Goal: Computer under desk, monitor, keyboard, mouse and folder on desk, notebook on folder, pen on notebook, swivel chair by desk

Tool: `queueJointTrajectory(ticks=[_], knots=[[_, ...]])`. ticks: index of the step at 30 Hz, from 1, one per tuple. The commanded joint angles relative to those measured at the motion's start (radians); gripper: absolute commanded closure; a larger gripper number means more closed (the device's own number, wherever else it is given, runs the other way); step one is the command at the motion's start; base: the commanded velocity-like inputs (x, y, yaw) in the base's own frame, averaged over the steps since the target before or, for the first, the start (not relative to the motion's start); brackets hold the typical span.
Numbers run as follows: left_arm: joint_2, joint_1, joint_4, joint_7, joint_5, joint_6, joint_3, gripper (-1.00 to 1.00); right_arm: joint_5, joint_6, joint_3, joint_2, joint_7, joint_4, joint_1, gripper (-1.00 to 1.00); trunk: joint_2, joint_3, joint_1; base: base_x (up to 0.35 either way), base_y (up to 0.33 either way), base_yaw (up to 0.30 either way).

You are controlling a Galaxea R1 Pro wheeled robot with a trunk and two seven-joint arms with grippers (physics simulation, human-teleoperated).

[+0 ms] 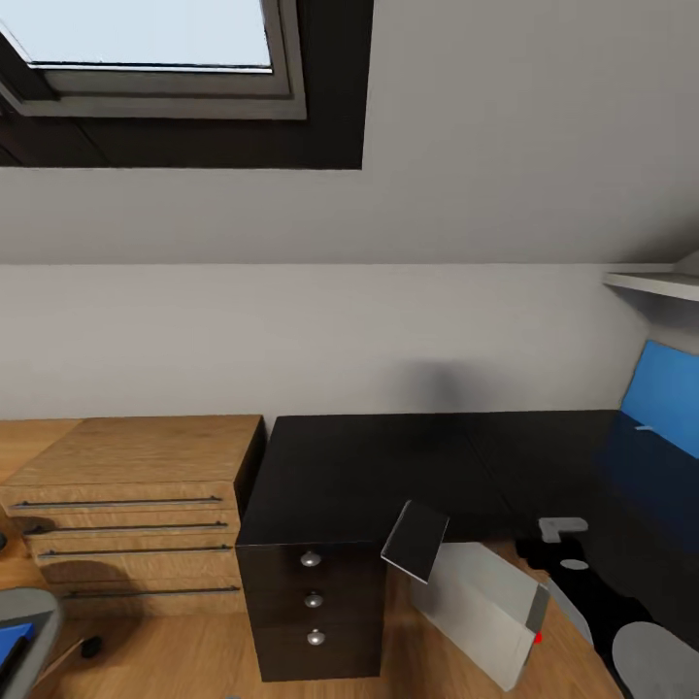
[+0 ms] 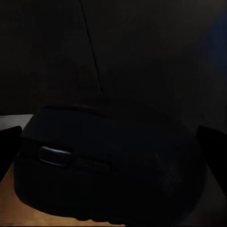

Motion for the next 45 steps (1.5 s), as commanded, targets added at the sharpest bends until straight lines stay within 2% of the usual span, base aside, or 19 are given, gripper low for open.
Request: queueJointTrajectory(ticks=[1,4,8,15,22,29,45], knots=[[0.001,-0.001,0.014,0.007,0.002,-0.023,-0.007,-1.00,-0.010,0.002,0.008,-0.002,-0.005,0.002,-0.001,1.00,-0.001,-0.001,0.000,0.000,-0.049,0.000],[0.002,-0.001,0.051,0.007,-0.055,-0.079,-0.007,-1.00,-0.010,-0.003,-0.013,-0.003,0.000,0.005,-0.004,1.00,-0.001,-0.001,0.000,0.000,-0.182,0.000],[0.002,-0.001,0.078,0.007,-0.081,-0.099,-0.006,-1.00,-0.010,-0.005,-0.045,-0.004,0.003,0.001,-0.005,1.00,-0.001,-0.001,0.000,0.000,-0.277,0.000],[0.002,-0.001,0.092,0.007,-0.085,-0.101,-0.005,-1.00,-0.009,-0.004,-0.053,-0.004,0.004,-0.001,-0.005,1.00,-0.001,-0.001,0.000,0.000,-0.303,0.000],[0.002,-0.001,0.095,0.008,-0.084,-0.100,0.000,-1.00,-0.009,-0.004,-0.049,-0.001,0.004,-0.023,-0.006,1.00,-0.001,-0.001,0.000,0.000,-0.065,0.000],[0.007,-0.001,0.112,0.009,-0.082,-0.102,0.006,-1.00,-0.009,0.002,-0.047,0.000,0.003,-0.029,-0.006,1.00,-0.001,-0.001,0.000,0.023,-0.240,0.000],[0.011,-0.001,0.119,0.009,-0.076,-0.103,0.007,-1.00,-0.006,0.002,-0.051,-0.002,-0.006,-0.024,-0.006,1.00,-0.001,-0.001,0.000,0.045,-0.043,0.000]])
